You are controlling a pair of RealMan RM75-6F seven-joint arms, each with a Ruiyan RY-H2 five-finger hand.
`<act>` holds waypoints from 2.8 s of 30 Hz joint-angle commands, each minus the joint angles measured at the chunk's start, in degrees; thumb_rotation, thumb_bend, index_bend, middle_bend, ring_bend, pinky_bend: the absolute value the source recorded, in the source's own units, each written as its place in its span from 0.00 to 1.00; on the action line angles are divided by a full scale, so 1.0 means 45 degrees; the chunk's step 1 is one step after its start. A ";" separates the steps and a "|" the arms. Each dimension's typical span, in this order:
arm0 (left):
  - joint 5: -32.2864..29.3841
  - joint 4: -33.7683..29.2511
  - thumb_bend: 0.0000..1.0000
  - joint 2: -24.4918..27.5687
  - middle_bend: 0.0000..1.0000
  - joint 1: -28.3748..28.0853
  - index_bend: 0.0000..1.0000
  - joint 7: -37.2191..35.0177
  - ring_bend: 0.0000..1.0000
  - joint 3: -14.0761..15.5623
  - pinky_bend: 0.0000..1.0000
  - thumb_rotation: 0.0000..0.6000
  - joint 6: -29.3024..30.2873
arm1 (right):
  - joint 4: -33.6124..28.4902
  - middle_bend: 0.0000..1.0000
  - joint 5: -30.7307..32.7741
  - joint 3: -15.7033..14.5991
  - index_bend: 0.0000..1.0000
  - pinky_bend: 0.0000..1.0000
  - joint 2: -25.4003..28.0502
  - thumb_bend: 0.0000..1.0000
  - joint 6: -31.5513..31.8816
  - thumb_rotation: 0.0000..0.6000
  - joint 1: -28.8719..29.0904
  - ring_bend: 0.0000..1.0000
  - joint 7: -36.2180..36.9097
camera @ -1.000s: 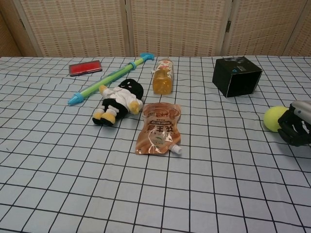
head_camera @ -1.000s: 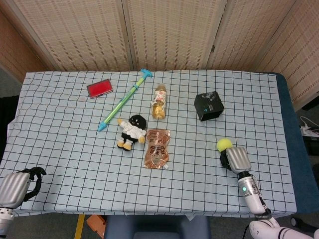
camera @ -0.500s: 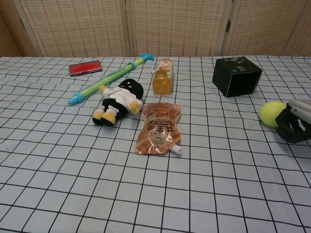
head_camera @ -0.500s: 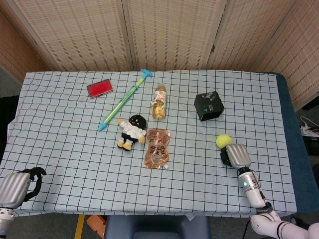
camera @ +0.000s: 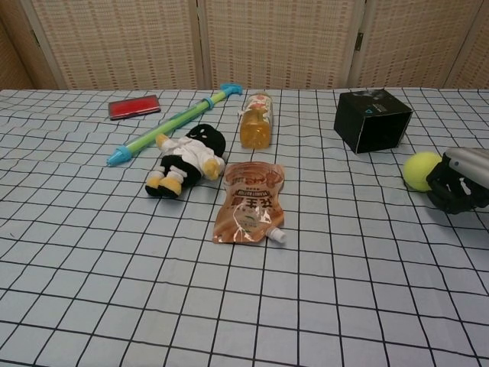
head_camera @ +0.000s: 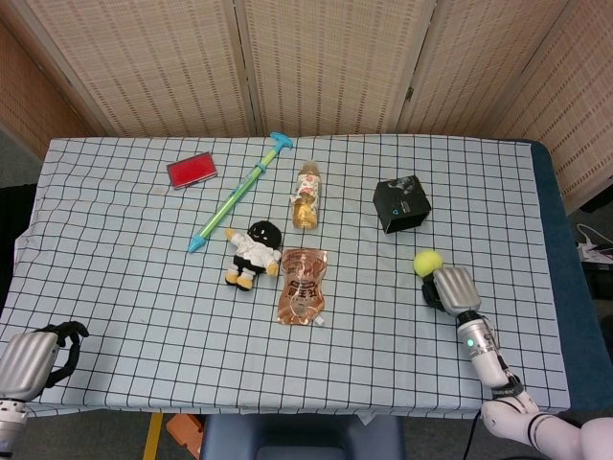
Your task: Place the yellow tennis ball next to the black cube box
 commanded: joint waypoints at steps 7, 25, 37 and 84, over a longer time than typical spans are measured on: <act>-0.0024 0.0004 0.58 0.0010 0.49 -0.0001 0.44 -0.0020 0.49 -0.0010 0.59 1.00 -0.0006 | 0.0828 0.80 -0.0105 0.0013 0.86 0.90 -0.0269 0.81 -0.0342 1.00 0.0381 0.70 0.0573; -0.0104 0.0023 0.58 0.0043 0.49 -0.0008 0.44 -0.0125 0.49 -0.0049 0.60 1.00 -0.0031 | 0.2153 0.80 -0.0361 -0.0064 0.86 0.90 -0.0835 0.81 -0.0606 1.00 0.0913 0.70 0.1639; -0.0136 0.0026 0.58 0.0028 0.49 -0.0029 0.44 -0.0097 0.49 -0.0048 0.60 1.00 -0.0089 | 0.3029 0.80 -0.0325 0.0073 0.85 0.90 -0.1263 0.81 -0.0822 1.00 0.1309 0.69 0.2070; -0.0175 0.0070 0.58 0.0037 0.49 -0.0065 0.44 -0.0211 0.49 -0.0051 0.60 1.00 -0.0176 | 0.5920 0.56 -0.0150 0.0655 0.52 0.69 -0.2857 0.51 -0.0526 1.00 0.2356 0.45 0.3804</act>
